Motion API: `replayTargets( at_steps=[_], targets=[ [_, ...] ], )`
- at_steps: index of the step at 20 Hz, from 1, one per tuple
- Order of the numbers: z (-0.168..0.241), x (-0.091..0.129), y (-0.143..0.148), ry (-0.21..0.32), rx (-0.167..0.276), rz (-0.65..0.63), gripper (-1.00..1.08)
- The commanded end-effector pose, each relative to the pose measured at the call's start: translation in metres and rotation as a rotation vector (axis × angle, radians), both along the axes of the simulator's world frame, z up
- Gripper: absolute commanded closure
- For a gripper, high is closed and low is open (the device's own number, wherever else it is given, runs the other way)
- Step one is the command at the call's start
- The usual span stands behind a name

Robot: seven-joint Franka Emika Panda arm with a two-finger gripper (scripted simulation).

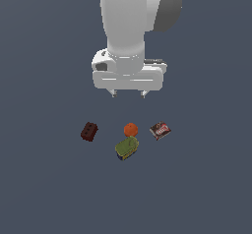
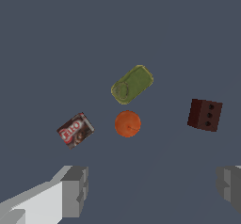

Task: Pick up a designated object from a clutter of objects.

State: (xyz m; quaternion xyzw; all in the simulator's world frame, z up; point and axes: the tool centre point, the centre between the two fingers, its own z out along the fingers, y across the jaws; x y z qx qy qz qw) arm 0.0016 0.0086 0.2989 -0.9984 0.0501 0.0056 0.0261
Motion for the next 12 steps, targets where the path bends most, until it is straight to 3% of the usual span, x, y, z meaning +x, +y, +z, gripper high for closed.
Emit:
replayTargets(
  at_steps=[1,12],
  targets=[
    [-0.007,0.002,0.005,0.002,0.000,-0.028,-0.92],
    [-0.054,0.010,0.042,0.013,-0.006,-0.217,-0.92]
  ],
)
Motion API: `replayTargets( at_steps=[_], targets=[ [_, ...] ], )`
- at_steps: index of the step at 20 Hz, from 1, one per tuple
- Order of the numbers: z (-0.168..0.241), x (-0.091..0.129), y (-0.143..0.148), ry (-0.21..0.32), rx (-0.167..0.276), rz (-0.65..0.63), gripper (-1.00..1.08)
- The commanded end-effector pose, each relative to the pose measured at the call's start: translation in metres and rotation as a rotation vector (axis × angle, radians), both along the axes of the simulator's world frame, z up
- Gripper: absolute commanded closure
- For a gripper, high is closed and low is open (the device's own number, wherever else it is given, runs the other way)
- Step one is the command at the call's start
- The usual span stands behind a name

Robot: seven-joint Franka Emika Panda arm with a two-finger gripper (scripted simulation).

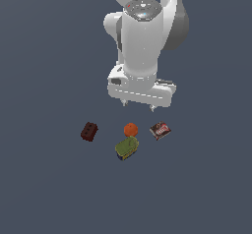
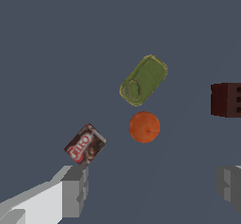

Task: Pick up a designated object from a clutter of objects.

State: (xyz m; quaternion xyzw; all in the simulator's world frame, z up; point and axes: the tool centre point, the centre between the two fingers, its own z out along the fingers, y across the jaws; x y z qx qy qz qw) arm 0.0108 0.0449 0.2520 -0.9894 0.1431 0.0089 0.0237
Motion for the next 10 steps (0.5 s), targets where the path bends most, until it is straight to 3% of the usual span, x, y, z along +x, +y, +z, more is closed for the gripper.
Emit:
replayTargets(
  at_steps=[1,10],
  targets=[
    [-0.012,0.001,0.010,0.003,-0.002,-0.049,-0.92],
    [-0.056,0.002,0.043,0.011,-0.011,-0.225,-0.92]
  ],
)
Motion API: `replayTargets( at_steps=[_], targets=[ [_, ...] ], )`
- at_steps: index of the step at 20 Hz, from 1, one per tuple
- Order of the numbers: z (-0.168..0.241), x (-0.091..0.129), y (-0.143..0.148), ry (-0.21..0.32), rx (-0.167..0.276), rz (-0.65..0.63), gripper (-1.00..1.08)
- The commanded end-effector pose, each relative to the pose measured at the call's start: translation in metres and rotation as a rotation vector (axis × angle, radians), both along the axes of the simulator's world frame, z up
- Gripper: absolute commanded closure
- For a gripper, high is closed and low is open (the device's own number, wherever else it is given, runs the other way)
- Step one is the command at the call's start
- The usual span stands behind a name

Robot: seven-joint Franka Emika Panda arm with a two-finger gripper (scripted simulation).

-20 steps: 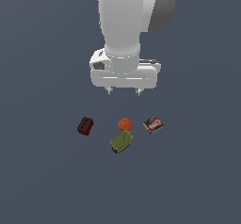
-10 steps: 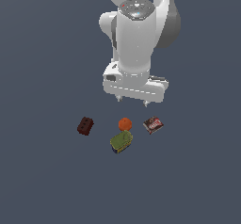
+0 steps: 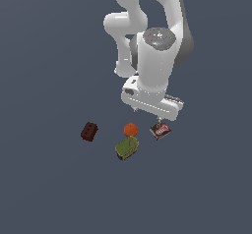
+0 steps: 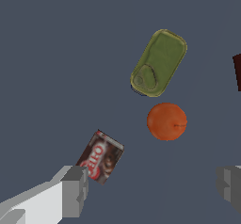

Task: Pick up a designated object from a clutter of objects.

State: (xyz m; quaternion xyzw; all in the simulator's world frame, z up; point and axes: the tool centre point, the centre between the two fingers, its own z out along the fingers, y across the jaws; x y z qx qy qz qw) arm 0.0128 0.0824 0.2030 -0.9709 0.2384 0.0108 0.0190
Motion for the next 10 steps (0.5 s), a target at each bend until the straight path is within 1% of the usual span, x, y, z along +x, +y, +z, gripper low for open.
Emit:
replayTargets(
  at_steps=[1,10],
  targets=[
    [-0.012,-0.001,0.009,0.002,-0.003,-0.050,-0.92],
    [-0.056,-0.006,0.041,0.006,-0.016,-0.225,-0.92]
  ],
)
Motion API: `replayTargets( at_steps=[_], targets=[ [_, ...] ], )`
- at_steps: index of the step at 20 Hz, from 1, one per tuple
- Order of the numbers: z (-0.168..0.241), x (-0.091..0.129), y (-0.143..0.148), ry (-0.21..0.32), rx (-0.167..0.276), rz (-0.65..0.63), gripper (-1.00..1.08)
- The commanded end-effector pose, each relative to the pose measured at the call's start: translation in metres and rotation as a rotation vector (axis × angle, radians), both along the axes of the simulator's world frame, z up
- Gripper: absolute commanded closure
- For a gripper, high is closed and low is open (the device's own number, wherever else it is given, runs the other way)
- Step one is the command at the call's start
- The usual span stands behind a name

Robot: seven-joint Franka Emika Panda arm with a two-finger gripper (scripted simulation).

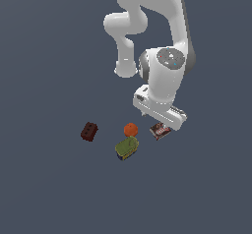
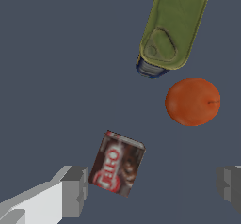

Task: Pick up a designated object from a clutter of objects.

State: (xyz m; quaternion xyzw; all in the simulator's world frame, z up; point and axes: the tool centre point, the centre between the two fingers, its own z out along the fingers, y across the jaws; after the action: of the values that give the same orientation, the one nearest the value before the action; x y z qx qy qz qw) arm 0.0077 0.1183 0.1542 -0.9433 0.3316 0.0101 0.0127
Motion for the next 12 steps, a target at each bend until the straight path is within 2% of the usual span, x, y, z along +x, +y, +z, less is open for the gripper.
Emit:
replayTargets(
  at_steps=[1,12],
  targets=[
    [-0.012,-0.002,0.009,0.000,-0.004,-0.050,-0.92],
    [-0.062,-0.017,0.042,-0.001,-0.022,-0.251,-0.92]
  ],
)
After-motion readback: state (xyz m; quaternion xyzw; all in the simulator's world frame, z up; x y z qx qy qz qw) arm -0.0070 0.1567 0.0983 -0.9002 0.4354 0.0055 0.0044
